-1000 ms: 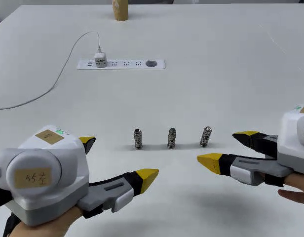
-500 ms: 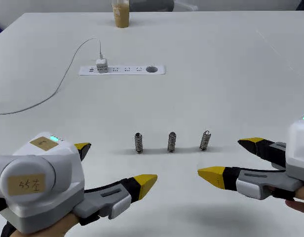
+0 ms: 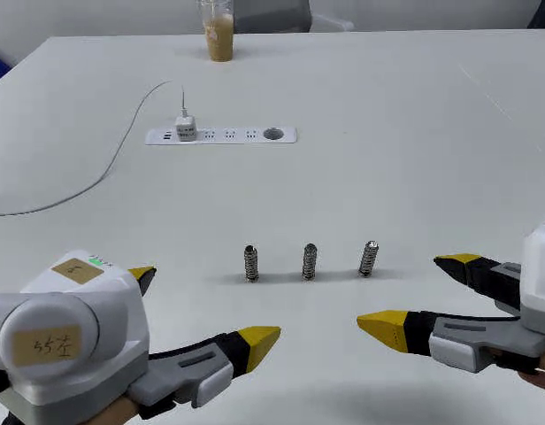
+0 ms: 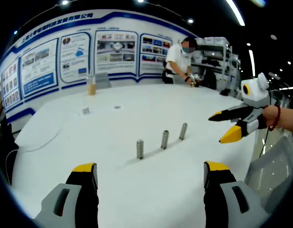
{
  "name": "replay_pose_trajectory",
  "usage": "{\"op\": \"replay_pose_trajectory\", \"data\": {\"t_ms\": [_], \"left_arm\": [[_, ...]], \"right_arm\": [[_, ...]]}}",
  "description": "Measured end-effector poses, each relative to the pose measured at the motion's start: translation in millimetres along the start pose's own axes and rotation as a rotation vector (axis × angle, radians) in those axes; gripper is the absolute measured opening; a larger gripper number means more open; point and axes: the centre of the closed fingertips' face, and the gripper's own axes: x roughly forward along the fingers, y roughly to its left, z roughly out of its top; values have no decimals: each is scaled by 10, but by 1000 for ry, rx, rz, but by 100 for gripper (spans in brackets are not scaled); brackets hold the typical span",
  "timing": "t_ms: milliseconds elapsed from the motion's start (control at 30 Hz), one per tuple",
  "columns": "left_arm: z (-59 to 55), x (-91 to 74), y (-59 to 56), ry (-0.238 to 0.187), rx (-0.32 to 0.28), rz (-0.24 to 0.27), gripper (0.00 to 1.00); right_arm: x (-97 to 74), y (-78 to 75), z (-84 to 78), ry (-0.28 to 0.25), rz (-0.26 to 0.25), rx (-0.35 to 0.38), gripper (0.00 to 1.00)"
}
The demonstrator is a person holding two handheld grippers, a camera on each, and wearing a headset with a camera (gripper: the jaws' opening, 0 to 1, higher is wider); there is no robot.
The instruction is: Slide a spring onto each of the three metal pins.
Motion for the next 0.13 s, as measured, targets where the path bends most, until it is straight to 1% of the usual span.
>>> {"op": "replay_pose_trajectory", "data": {"t_ms": [133], "left_arm": [[12, -23, -26, -15, -2, -4, 96]], "right_arm": [[-2, 17, -26, 9, -4, -16, 83]]}}
